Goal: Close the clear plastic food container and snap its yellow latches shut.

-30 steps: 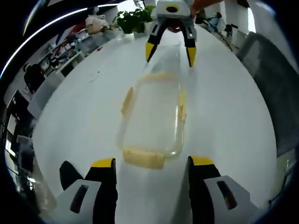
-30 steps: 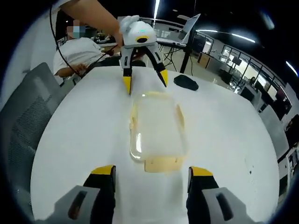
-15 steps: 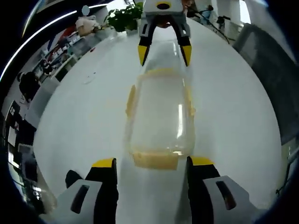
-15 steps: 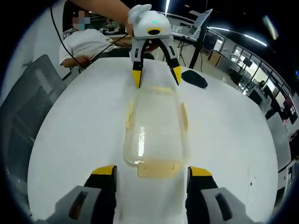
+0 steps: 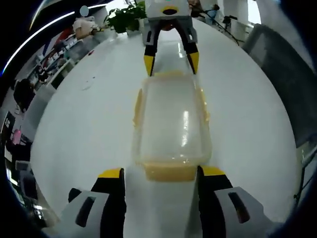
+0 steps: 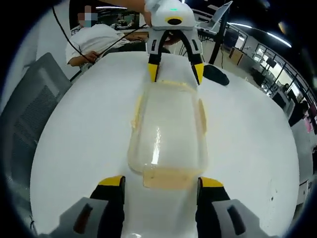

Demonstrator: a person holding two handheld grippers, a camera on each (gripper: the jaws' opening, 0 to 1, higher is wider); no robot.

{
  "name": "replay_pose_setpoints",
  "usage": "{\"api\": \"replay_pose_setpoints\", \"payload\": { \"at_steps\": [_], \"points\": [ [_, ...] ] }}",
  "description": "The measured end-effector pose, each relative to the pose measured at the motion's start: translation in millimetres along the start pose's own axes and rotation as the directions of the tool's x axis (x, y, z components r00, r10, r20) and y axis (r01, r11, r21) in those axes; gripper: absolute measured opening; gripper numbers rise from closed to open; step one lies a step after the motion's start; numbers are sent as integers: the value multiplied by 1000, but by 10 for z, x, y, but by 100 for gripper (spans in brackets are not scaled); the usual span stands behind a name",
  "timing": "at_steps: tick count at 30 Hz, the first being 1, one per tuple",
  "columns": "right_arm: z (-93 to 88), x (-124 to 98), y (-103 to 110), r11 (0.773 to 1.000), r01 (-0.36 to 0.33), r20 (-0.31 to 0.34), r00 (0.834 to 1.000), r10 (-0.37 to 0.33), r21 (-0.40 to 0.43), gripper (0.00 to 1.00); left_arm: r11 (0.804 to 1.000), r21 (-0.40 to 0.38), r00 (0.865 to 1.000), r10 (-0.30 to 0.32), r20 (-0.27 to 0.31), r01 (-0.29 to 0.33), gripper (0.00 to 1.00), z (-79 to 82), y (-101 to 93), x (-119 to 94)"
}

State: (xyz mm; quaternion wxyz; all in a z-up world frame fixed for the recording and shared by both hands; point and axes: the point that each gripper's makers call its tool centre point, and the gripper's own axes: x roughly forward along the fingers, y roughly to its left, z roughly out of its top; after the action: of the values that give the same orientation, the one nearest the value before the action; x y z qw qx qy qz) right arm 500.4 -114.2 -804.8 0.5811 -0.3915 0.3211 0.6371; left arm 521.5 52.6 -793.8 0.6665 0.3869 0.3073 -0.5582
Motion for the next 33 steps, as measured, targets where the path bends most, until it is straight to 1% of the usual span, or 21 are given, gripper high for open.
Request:
{"api": "replay_pose_setpoints", "payload": {
  "at_steps": [3,5,8,9,11,12,15,20,24,25,26,27,29,33],
  "points": [
    [9,9,24,1000,-20,-1,1000,20,-8,54,1000,9,1000,-26,0,26,52,13,-18,17],
    [0,22,21,999,-30,-5,1000,30,13,53,999,4,999,-53,-3,53,47,16,-54,25],
    [-2,20,29,999,-38,-3,999,38,27,52,998,11,998,-61,0,61,46,19,-53,26],
    [-1,18,12,999,-34,-3,999,34,28,50,997,-11,997,-79,-3,79,44,8,-79,28],
    [0,9,-20,999,-28,-7,1000,28,29,42,992,-34,992,-123,-9,122,37,-13,-159,30],
    [-9,-3,-42,999,-22,-17,1000,22,31,38,995,-20,995,-96,-8,96,37,-5,-114,25],
    [-2,36,-37,999,-24,-23,999,25,35,38,994,-18,994,-105,-7,105,37,14,-130,12],
    [8,29,-39,999,-18,-40,999,20,44,38,991,-28,992,-128,-19,128,38,14,-131,11],
    [14,30,-46,997,-6,-53,999,10,71,38,988,-32,987,-155,-45,154,38,52,-145,25],
    [15,28,-42,998,-8,-58,998,11,63,38,986,-29,985,-163,-54,162,38,56,-152,27],
    [14,27,-43,998,-10,-62,998,13,61,38,985,6,982,-174,-70,174,38,65,-162,30],
    [12,24,-45,998,-11,-67,998,15,62,38,986,-16,982,-169,-80,168,38,67,-162,31],
    [11,23,-45,998,-12,-72,997,16,60,38,985,-5,980,-172,-99,172,38,69,-162,36],
    [6,24,-46,998,-11,-80,997,16,62,38,986,-16,980,-168,-110,168,38,30,-153,40]
  ]
}}
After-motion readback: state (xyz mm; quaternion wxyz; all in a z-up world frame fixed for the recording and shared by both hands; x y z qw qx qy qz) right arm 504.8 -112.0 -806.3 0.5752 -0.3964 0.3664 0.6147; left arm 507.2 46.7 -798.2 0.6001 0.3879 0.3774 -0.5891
